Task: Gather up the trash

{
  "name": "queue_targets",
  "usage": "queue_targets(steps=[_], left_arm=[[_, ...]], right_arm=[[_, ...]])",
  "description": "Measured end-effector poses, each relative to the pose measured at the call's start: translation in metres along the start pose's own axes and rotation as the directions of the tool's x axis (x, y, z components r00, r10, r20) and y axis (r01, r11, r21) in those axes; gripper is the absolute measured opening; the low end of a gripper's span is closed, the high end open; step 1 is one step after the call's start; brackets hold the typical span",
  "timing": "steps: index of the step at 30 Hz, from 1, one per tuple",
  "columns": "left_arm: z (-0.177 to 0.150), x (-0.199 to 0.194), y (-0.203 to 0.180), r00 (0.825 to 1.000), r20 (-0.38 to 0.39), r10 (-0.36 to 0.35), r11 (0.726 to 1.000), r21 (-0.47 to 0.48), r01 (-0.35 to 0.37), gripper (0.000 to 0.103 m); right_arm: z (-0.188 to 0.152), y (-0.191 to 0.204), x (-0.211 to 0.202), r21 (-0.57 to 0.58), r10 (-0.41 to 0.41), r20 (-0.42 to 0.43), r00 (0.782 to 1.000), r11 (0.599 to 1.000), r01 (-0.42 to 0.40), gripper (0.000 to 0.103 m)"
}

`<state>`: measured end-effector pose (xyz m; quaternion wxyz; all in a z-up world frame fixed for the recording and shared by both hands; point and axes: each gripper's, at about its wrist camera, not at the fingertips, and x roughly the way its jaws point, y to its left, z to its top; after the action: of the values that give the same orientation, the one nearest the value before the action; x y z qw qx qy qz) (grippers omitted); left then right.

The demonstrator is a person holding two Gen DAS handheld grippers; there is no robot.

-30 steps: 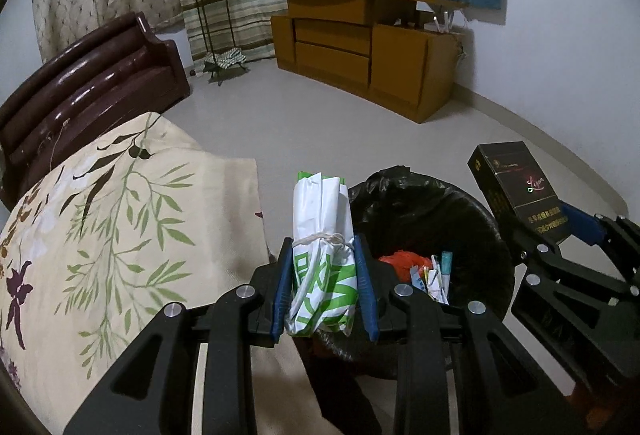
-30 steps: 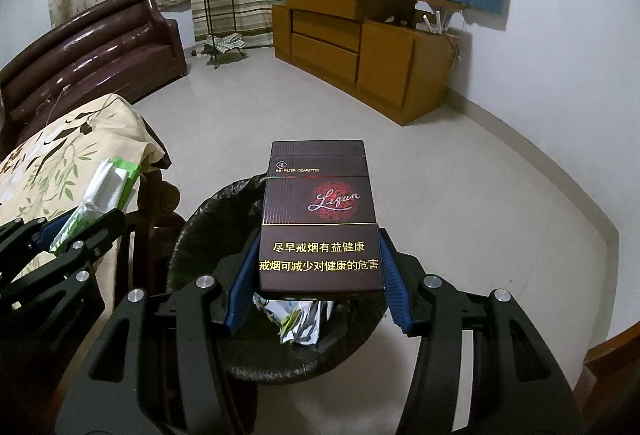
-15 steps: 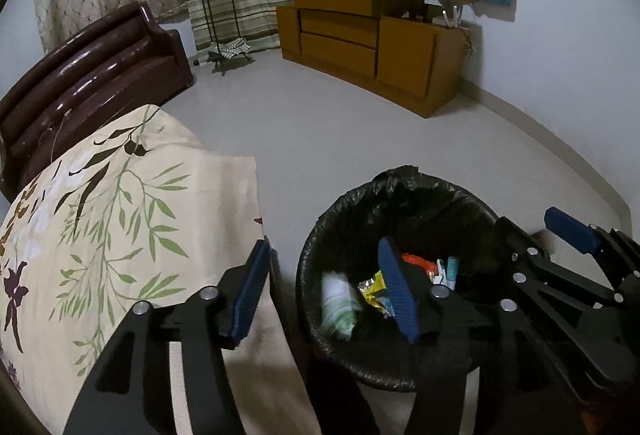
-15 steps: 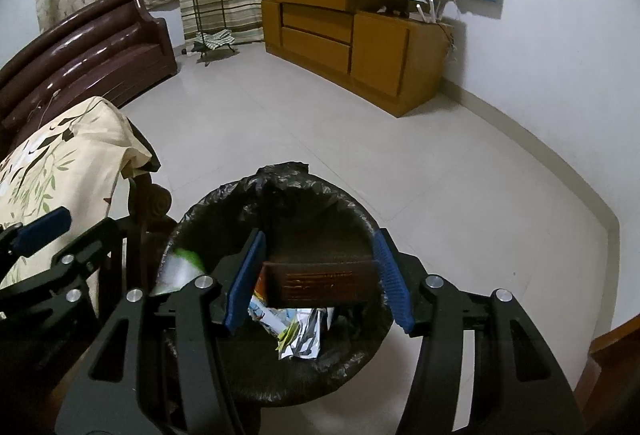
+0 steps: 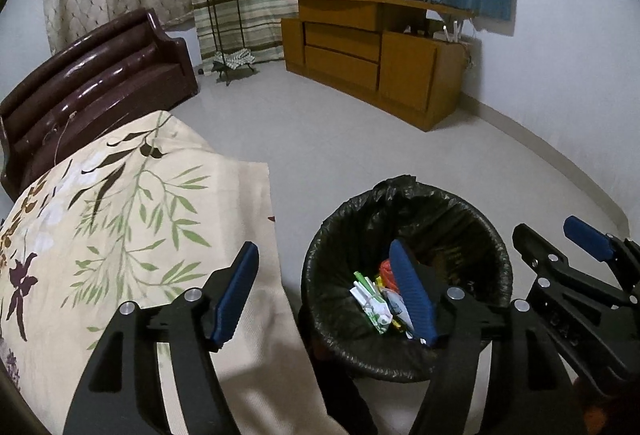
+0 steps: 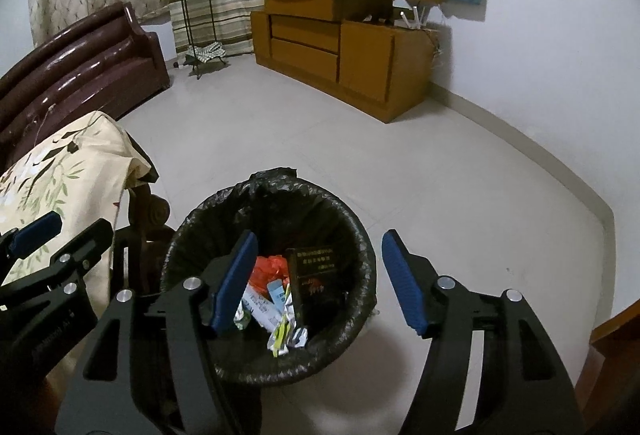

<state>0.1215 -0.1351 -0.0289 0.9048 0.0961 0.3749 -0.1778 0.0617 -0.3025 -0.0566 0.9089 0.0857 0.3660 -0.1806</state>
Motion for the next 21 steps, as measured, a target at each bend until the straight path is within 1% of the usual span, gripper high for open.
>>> queue_targets(steps=[3,5,8,10,14,21], left_arm=[[-0.004,-0.014,0.003,1.000,0.024,0.004,1.000,-0.008,-0.004,0.070],[-0.006,-0.023,0.005,0.999,0.042,0.022,1.000,-0.011,-0.021,0.072],[-0.011,-0.042,0.010,0.997,0.072,0.029,0.999,-0.018,-0.028,0.073],[-0.014,-0.050,0.014,0.996,0.082,0.032,0.999,-0.029,-0.029,0.073],[-0.023,-0.071,0.021,0.992,0.108,0.061,0.997,-0.046,-0.056,0.076],[-0.038,-0.097,0.030,0.987,0.131,0.089,0.995,-0.066,-0.081,0.079]], right_arm=[[-0.002,0.000,-0.011,0.001,0.000,0.012,1.000,1.000,0.000,0.068],[-0.004,0.000,-0.020,0.002,0.005,0.022,1.000,1.000,-0.005,0.069],[-0.006,0.002,-0.035,-0.001,0.008,0.041,0.999,1.000,-0.008,0.072],[-0.008,0.004,-0.044,-0.002,0.015,0.051,0.999,1.000,-0.015,0.072],[-0.013,0.009,-0.058,-0.016,0.023,0.061,0.998,1.000,-0.022,0.073],[-0.021,0.017,-0.079,-0.028,0.041,0.076,0.996,0.999,-0.039,0.074]])
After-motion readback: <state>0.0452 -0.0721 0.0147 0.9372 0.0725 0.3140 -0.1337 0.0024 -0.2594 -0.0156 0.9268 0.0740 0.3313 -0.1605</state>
